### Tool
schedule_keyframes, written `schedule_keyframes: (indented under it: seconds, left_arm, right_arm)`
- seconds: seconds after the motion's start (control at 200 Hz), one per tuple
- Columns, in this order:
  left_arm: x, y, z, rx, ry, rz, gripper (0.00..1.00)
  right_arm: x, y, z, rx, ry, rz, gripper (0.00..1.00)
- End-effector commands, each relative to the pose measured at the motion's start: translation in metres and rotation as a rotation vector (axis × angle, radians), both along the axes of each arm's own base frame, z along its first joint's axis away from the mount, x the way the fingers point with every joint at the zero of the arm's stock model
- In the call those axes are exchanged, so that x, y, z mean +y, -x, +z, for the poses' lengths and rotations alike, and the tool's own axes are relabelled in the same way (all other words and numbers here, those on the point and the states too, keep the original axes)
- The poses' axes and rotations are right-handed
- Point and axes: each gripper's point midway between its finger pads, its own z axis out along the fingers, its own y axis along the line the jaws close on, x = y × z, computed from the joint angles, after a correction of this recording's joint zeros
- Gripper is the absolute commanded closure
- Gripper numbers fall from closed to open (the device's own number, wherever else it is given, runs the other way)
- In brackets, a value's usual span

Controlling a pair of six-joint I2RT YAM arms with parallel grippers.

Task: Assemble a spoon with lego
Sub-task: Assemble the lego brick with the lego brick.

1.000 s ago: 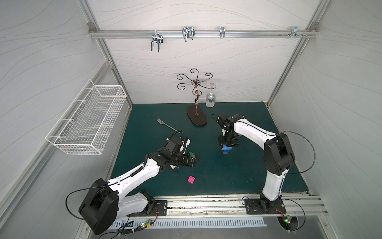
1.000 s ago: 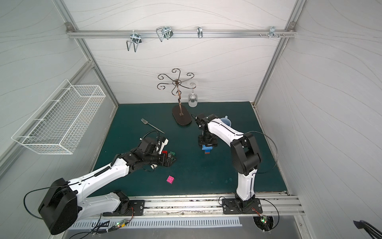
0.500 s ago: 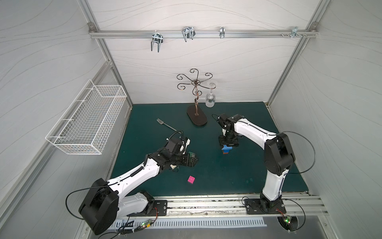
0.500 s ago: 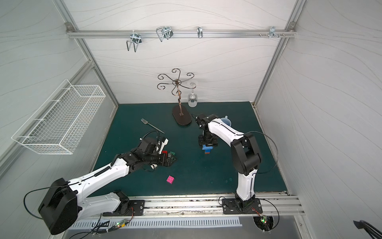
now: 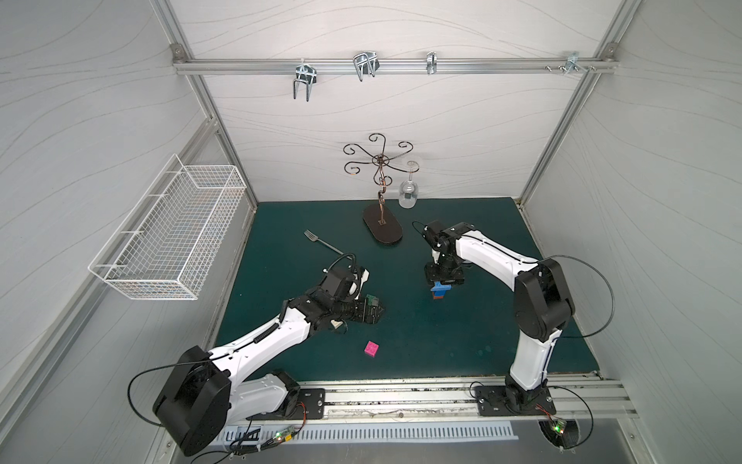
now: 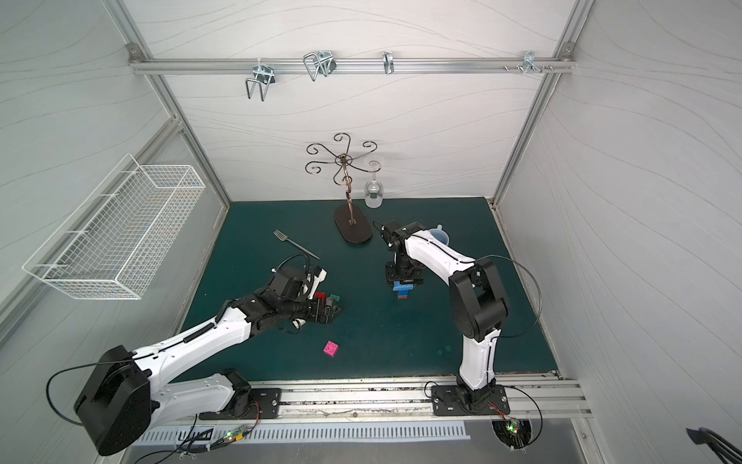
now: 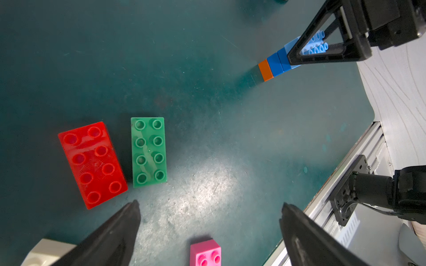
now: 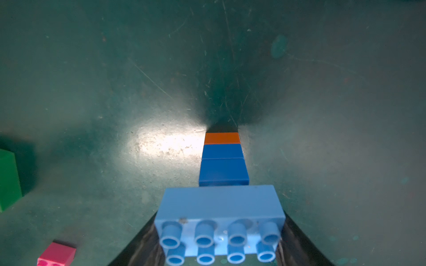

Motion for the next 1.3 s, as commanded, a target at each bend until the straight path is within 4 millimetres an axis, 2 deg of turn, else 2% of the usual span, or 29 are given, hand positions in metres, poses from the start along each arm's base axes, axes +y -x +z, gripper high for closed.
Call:
schedule_keyframes:
  seconds: [0.0,0.325,0.565,0.725,0.8,0.88,0.955,1.126,1.296]
  left_arm:
    - [-0.002,-0.006,0.008,-0.039,0.017,0.013,0.00]
    - [-0.001,-0.005,0.008,-0.040,0.012,0.014,0.00]
    - [0.001,-0.006,0.010,-0.049,0.007,0.020,0.00]
    - [0.002,-0.006,0.009,-0.051,0.001,0.022,0.00]
    - [0.002,-0.006,0.008,-0.047,0.000,0.021,0.00]
    - [0.003,-0.005,0.008,-0.047,-0.002,0.022,0.00]
    - [0.004,-0.004,0.008,-0.051,-0.004,0.025,0.00]
    - [0.004,-0.004,0.006,-0.048,-0.007,0.024,0.00]
    - [0.004,-0.005,0.007,-0.048,-0.003,0.028,0.00]
  right_arm:
    - [-0.006,0.014,-0.035,0.095,0.030,0.000,0.36]
    - [-0.005,0.018,-0.044,0.159,0.036,0.019,0.36]
    - [-0.008,0.010,-0.041,0.147,0.064,0.023,0.37]
    - [0.003,0.013,-0.043,0.137,0.081,0.065,0.37]
    - [0.009,0.016,-0.047,0.162,0.037,0.050,0.37]
    - [0.005,0.019,-0.051,0.173,0.040,0.039,0.37]
    - [0.006,0.022,-0.054,0.202,-0.026,0.010,0.37]
    - [-0.009,0.017,-0.044,0.168,0.027,0.009,0.37]
    - [-0.007,0.011,-0.030,0.133,0.023,0.013,0.37]
